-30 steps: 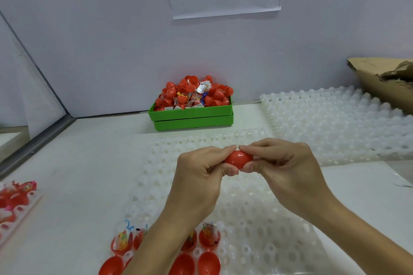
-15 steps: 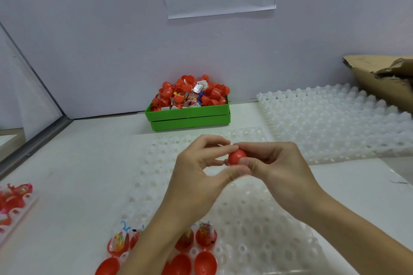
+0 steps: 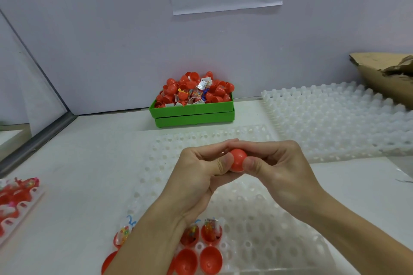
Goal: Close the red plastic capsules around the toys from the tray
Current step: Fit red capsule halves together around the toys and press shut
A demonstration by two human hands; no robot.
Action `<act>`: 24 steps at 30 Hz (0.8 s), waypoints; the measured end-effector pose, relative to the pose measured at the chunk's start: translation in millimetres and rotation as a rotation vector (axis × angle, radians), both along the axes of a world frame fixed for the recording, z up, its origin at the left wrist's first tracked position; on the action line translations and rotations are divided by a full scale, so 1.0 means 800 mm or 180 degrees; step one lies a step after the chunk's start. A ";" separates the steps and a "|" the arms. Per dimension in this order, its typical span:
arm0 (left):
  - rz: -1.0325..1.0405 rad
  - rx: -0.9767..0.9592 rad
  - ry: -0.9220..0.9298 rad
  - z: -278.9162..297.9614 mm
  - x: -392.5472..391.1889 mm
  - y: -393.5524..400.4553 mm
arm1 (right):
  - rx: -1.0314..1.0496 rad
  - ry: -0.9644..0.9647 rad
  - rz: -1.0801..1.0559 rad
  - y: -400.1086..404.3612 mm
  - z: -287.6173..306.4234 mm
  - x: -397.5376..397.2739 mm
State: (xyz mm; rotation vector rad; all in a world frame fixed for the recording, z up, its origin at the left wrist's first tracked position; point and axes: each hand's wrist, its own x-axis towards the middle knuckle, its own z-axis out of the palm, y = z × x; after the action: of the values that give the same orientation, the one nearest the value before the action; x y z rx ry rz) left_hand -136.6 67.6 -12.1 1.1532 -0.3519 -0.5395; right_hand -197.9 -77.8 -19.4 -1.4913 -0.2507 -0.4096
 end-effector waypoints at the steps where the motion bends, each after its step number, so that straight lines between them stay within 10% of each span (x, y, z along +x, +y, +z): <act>1: 0.0017 0.0014 0.0000 0.000 0.000 0.000 | 0.0000 -0.0008 0.0035 0.000 0.000 0.000; 24: 0.0627 0.0303 -0.0476 -0.012 -0.001 -0.008 | -0.0581 -0.0105 -0.0712 -0.014 -0.013 0.005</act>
State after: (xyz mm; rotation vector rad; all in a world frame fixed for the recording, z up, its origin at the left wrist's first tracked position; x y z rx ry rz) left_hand -137.6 60.8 -21.6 1.3082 -0.3395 -0.3008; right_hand -194.0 -88.9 -30.2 -1.7001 -0.1503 -0.6035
